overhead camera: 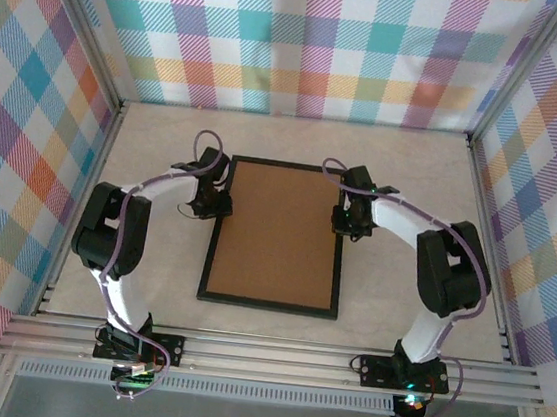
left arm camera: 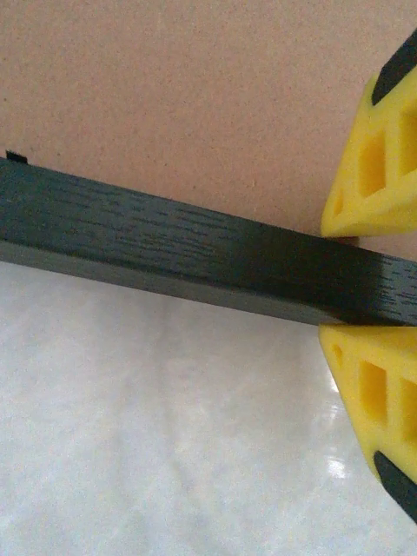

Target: Put the photo into the frame

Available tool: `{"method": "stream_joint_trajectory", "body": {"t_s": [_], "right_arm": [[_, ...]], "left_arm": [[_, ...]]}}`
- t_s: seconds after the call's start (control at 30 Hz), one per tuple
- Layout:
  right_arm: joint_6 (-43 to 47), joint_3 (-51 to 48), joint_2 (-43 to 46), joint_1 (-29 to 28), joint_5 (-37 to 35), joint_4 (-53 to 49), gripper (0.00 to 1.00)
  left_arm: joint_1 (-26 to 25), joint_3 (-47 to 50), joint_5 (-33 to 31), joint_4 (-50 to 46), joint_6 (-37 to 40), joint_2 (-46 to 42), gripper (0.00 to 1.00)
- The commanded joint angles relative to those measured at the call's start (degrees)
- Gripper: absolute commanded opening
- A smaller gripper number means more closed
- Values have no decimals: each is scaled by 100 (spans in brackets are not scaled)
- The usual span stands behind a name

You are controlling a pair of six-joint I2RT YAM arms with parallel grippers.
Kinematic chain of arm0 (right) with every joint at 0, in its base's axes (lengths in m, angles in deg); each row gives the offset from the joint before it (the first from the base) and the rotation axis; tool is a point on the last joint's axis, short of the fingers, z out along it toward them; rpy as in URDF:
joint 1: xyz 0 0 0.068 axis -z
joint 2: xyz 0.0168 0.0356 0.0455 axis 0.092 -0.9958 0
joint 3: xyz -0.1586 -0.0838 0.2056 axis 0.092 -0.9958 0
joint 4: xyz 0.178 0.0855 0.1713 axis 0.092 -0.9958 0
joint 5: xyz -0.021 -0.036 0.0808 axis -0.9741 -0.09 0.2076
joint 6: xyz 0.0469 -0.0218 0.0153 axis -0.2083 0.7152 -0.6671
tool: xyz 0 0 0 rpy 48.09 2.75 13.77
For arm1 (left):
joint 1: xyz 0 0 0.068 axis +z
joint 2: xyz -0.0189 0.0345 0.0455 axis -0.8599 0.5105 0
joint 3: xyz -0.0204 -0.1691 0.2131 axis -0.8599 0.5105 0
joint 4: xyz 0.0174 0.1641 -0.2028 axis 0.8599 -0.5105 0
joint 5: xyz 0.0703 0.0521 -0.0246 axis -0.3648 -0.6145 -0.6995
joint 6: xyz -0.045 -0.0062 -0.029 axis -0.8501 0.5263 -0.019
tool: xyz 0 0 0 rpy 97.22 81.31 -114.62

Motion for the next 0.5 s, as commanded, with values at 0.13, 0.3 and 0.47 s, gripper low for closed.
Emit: {"method": "stream_joint_trajectory", "body": {"t_s": [0.13,0.3,0.47], "right_arm": [[-98,27,796,84,291,-545,39],[33,610,717,496,735,-649,46],[104,1376,39,701,630,-788,46]], "left_arm": [[-35,536,-57,-298,-169,-231,33],[-35,526,-127,-272,-173,-270,36],[-30,441,-78,-289,-187,-345,53]]}}
